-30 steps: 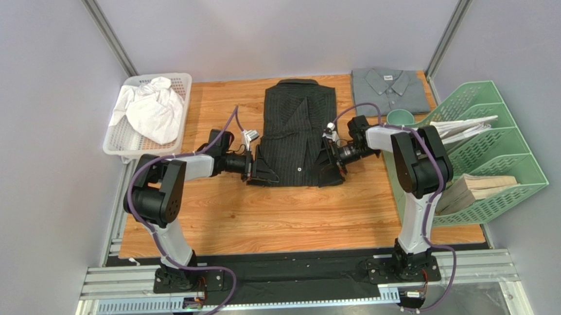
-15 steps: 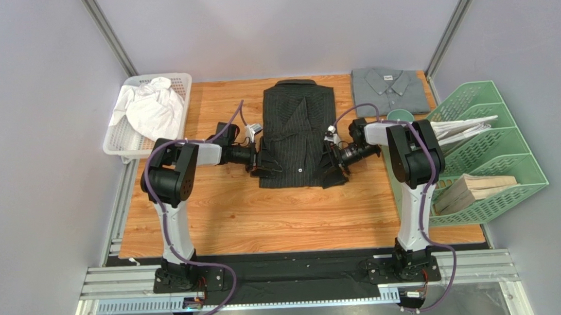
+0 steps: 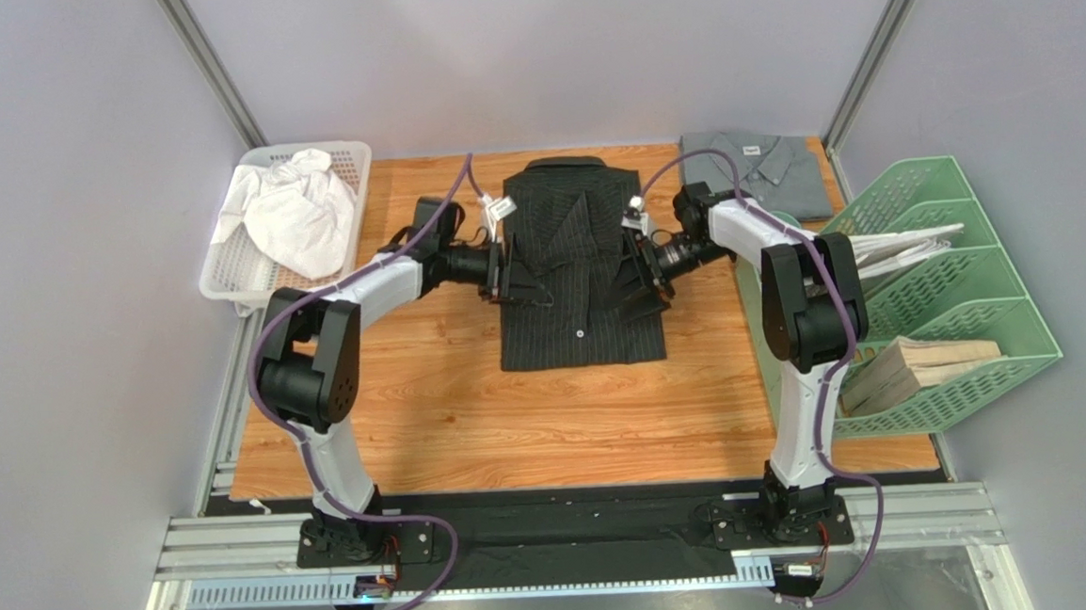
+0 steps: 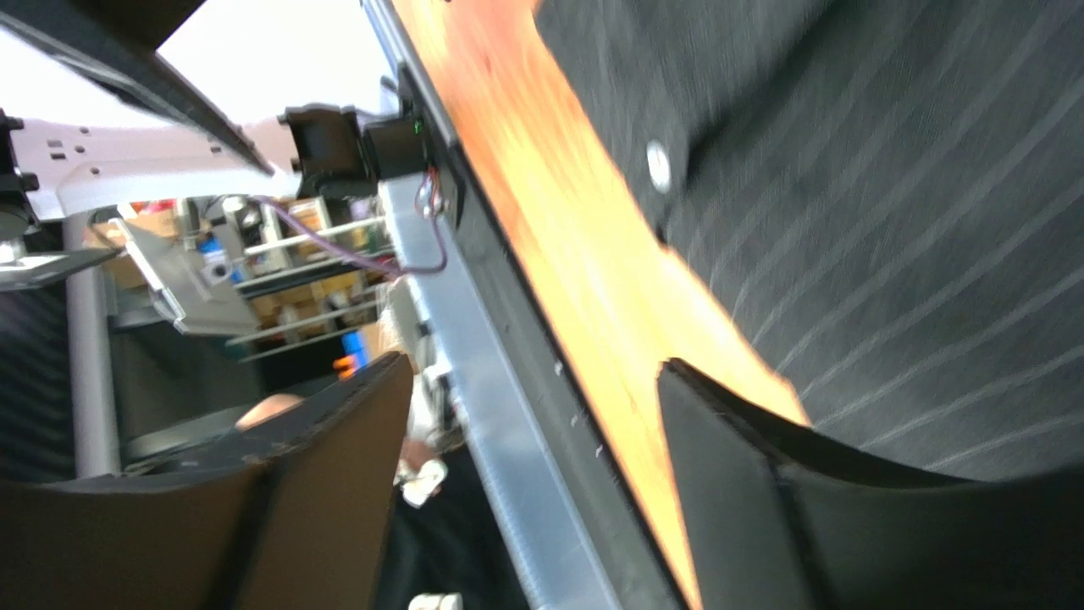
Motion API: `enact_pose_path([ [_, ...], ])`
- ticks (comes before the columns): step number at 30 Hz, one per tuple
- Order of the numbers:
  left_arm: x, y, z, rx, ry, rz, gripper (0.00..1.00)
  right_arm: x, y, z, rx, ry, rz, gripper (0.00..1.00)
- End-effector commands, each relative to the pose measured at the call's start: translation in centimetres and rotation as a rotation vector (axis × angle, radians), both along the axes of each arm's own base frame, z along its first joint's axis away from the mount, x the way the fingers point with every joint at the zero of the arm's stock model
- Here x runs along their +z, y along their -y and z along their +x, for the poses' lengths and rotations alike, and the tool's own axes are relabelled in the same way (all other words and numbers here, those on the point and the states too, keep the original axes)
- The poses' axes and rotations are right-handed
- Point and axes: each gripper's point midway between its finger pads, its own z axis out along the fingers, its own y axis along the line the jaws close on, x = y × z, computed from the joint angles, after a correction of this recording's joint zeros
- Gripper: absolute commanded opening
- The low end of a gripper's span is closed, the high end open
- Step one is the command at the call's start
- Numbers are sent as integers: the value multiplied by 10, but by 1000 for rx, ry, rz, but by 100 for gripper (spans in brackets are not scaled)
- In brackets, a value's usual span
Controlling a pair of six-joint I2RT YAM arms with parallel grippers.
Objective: Fold and stack the long sleeve shirts
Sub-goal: Fold the shirt
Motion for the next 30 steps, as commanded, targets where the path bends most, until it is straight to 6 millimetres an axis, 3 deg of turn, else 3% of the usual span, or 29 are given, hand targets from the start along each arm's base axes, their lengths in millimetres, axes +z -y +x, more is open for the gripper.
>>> enact_pose_path([
  [1,8,14,51,2,145,19,87,10,-12,49,-31,124,10,69],
  [2,-10,14,60,19,128,57,86,10,-13,62,-33,157,2,65],
  [6,-43,16,84,54,81,118,84,-32,-12,98,-49,176,-69,53],
  [7,-47,15,92,76,67,127,82,-39,-11,103,-58,166,-77,52],
  [8,-65,11,96,98,26,156,82,-45,-10,107,-61,166,-86,51],
  [9,-70,10,98,104,12,162,82,-62,-8,109,-63,148,-110,49],
  [12,-87,0,91,111,-28,206,79,-82,-10,101,-55,105,-123,46],
  [16,-101,-16,67,130,-123,227,77,-99,-14,66,-39,22,-120,44],
  [18,-98,-21,54,131,-148,216,75,-96,-18,54,-28,21,-99,44],
  [19,-84,-18,52,113,-125,173,75,-92,-19,42,-17,15,-98,44],
  [21,-74,-17,46,96,-99,146,76,-83,-22,36,-19,3,-84,44],
  [22,-56,-15,47,87,-54,116,77,-74,-23,36,-22,19,-76,44],
  [24,-34,-15,53,75,54,94,80,-59,-22,40,-27,42,-68,43],
  [25,-6,-16,57,80,153,79,81,-50,-22,41,-26,62,-61,43],
  [26,7,-17,58,81,213,82,82,-30,-23,43,-26,95,-46,43],
  [28,39,-27,54,78,394,133,83,-10,-25,44,-26,134,-29,42],
  [30,43,-35,43,5,583,214,84,12,-29,42,-25,183,-18,40],
])
